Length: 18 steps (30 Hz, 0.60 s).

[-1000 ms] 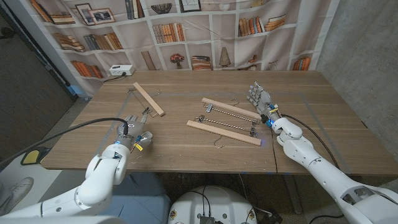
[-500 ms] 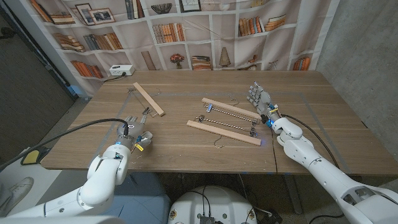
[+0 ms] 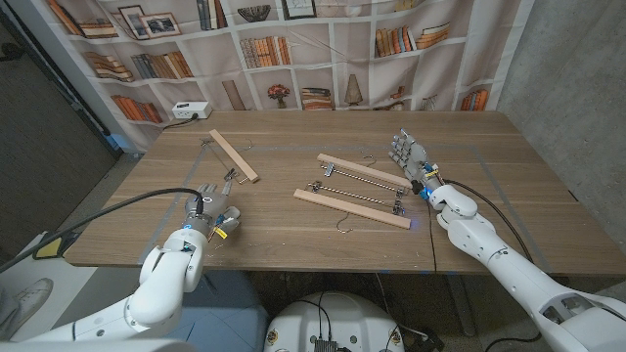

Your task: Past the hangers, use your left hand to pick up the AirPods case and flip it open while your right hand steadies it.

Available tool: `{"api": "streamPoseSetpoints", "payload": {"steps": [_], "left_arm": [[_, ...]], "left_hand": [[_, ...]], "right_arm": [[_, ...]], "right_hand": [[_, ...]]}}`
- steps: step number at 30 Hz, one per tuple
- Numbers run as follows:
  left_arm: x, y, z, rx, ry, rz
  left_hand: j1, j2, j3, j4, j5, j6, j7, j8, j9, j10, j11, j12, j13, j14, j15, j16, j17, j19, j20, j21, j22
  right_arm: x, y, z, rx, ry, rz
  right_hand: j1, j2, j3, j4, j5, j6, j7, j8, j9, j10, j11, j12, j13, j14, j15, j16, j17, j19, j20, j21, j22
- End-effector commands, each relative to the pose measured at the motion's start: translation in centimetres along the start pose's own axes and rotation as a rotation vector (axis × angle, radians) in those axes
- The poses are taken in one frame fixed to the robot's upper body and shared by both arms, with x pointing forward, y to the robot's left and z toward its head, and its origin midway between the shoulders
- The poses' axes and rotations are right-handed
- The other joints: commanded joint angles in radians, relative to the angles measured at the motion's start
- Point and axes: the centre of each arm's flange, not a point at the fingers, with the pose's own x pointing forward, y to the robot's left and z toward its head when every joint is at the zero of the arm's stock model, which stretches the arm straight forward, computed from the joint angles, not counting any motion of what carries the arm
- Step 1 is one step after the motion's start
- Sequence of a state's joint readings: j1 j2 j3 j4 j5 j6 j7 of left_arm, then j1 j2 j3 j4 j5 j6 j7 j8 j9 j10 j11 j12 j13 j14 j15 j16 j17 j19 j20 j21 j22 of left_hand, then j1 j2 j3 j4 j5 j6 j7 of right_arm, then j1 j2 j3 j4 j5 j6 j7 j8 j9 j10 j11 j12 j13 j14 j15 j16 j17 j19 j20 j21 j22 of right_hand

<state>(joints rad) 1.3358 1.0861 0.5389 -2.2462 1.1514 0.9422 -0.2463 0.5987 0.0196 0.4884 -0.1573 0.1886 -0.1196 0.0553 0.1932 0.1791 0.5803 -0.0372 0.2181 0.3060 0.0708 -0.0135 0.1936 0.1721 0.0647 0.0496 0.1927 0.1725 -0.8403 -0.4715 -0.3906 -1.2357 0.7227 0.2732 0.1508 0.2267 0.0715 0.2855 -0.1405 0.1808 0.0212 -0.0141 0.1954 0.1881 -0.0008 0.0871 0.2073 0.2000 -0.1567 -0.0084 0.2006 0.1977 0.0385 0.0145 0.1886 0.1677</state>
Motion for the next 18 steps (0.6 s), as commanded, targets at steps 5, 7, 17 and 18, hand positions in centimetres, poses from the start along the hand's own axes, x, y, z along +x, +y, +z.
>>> {"api": "streamPoseSetpoints", "payload": {"steps": [5,7,17,18], "left_arm": [[0.01,-0.56,0.04,-0.009,0.004,-0.009],[-0.03,-0.63,0.03,-0.007,0.008,-0.005],[-0.15,-0.93,0.00,-0.016,0.011,0.007],[-0.15,-0.96,0.02,-0.017,0.010,0.007]], "left_hand": [[0.015,0.028,0.020,-0.001,0.005,0.002,0.004,0.001,0.001,0.005,0.001,-0.002,0.000,0.006,-0.004,0.002,0.003,0.001,-0.005,0.002,0.001],[0.019,0.032,0.024,-0.002,0.006,0.002,0.004,0.001,0.001,0.006,0.000,-0.003,0.000,0.006,-0.005,0.002,0.003,0.002,-0.006,0.002,0.000],[0.032,0.042,0.035,-0.007,0.009,0.009,0.004,0.002,0.001,0.002,-0.002,-0.006,-0.004,0.008,-0.004,0.001,0.002,0.006,-0.002,0.002,0.000],[0.033,0.043,0.037,-0.007,0.009,0.010,0.003,0.002,0.001,-0.003,-0.006,-0.008,-0.005,0.008,-0.004,0.001,0.002,0.006,-0.003,0.002,0.000]], "right_arm": [[-0.20,-0.12,0.30,0.003,-0.001,-0.003],[-0.18,-0.06,0.29,0.001,0.000,-0.001],[0.02,0.25,0.27,-0.002,0.002,0.003],[0.03,0.27,0.28,-0.003,0.002,0.003]], "right_hand": [[0.005,0.002,-0.001,0.004,-0.003,-0.001,-0.007,0.002,0.005,-0.002,-0.002,0.001,0.001,-0.006,0.000,0.000,0.002,-0.004,-0.002,-0.003,0.001],[0.004,0.002,-0.001,0.004,-0.003,-0.001,-0.007,0.002,0.005,-0.002,-0.002,0.001,0.001,-0.005,0.000,0.001,0.002,-0.004,-0.002,-0.003,0.001],[0.003,0.003,-0.002,0.005,-0.003,0.000,-0.007,0.002,0.005,-0.002,-0.003,0.001,0.001,-0.007,0.001,0.000,0.002,-0.004,-0.003,-0.003,0.001],[0.003,0.003,-0.002,0.005,-0.003,0.000,-0.007,0.002,0.005,-0.002,-0.003,0.001,0.001,-0.007,0.000,0.000,0.002,-0.004,-0.002,-0.003,0.001]]}}
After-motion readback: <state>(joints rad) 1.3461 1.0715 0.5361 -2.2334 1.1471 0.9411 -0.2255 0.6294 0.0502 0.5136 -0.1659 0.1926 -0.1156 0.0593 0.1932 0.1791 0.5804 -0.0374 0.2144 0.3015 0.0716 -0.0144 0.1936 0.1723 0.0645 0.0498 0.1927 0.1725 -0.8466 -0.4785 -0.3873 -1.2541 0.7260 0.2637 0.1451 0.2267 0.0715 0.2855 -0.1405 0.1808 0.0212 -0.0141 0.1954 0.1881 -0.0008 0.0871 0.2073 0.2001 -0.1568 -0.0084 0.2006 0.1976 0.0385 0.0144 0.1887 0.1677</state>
